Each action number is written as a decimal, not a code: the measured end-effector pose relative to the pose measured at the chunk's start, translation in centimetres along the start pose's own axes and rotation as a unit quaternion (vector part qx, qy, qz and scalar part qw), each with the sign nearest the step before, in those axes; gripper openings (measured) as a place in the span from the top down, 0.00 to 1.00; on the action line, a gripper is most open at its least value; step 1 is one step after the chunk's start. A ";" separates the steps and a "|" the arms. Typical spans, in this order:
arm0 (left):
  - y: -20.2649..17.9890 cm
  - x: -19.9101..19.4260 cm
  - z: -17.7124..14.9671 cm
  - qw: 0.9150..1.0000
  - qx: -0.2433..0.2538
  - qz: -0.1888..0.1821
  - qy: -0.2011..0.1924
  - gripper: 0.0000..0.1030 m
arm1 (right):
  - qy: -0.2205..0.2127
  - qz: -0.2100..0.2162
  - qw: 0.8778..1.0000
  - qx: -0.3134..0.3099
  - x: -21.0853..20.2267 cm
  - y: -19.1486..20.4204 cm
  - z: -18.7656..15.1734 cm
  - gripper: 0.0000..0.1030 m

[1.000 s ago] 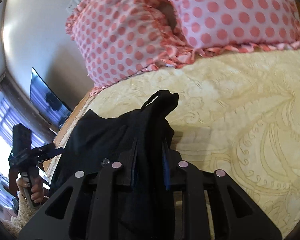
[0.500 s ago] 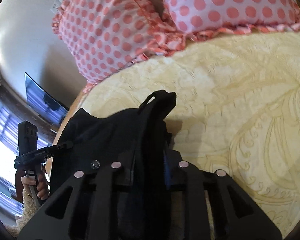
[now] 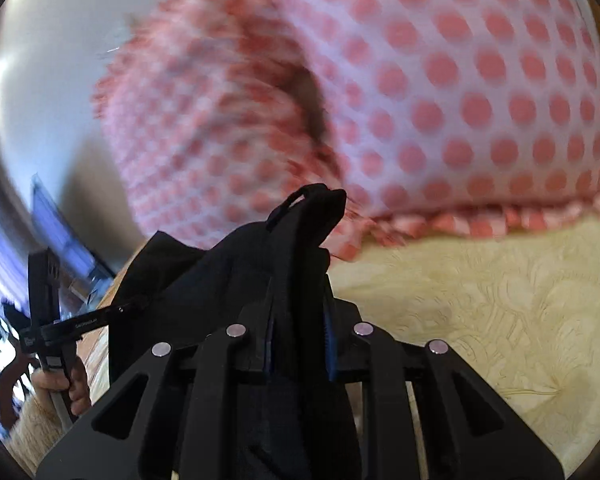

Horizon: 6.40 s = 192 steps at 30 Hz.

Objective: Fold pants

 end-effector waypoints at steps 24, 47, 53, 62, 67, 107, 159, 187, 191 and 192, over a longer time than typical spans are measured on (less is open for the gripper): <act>-6.6 -2.8 -10.6 0.997 0.061 -0.044 0.008 0.07 | 0.065 -0.053 0.987 -0.134 -1.8 4.0 -12.0 0.17; -4.9 -12.1 -23.1 0.983 0.103 0.129 -0.083 0.02 | -0.072 -0.167 0.972 -0.146 -9.5 6.2 -23.0 0.01; -4.4 -11.6 -24.1 0.985 0.083 0.123 -0.086 0.02 | -0.063 -0.187 0.969 -0.148 -8.5 6.1 -24.4 0.01; -4.5 -11.6 -24.3 0.985 0.087 0.120 -0.094 0.02 | -0.101 -0.189 0.968 -0.132 -9.0 5.9 -25.1 0.01; -4.4 -11.7 -24.3 0.984 0.086 0.120 -0.096 0.02 | -0.102 -0.188 0.968 -0.133 -9.0 5.9 -25.1 0.01; -4.5 -11.7 -24.3 0.984 0.085 0.121 -0.098 0.02 | -0.101 -0.188 0.968 -0.132 -9.0 5.9 -25.1 0.01; -4.5 -11.6 -24.0 0.986 0.086 0.119 -0.079 0.02 | -0.100 -0.188 0.968 -0.133 -8.9 5.9 -25.2 0.01; -4.6 -11.4 -24.0 0.987 0.083 0.120 -0.072 0.02 | -0.101 -0.189 0.968 -0.132 -8.9 5.9 -25.2 0.01; -4.6 -11.4 -24.0 0.987 0.083 0.120 -0.072 0.02 | -0.100 -0.189 0.968 -0.132 -8.9 5.9 -25.2 0.01; -4.6 -11.4 -24.0 0.987 0.082 0.120 -0.073 0.02 | -0.101 -0.189 0.968 -0.132 -8.9 5.9 -25.2 0.01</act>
Point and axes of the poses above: each gripper's, at about its wrist camera, not at the fingertips, and x roughly the way its jaws point, y to its left, z to its top, the point moved 5 cm from there along x, roughly the way its jaws point, and after that the axes turned 7 degrees about x, right-handed, at the moved point
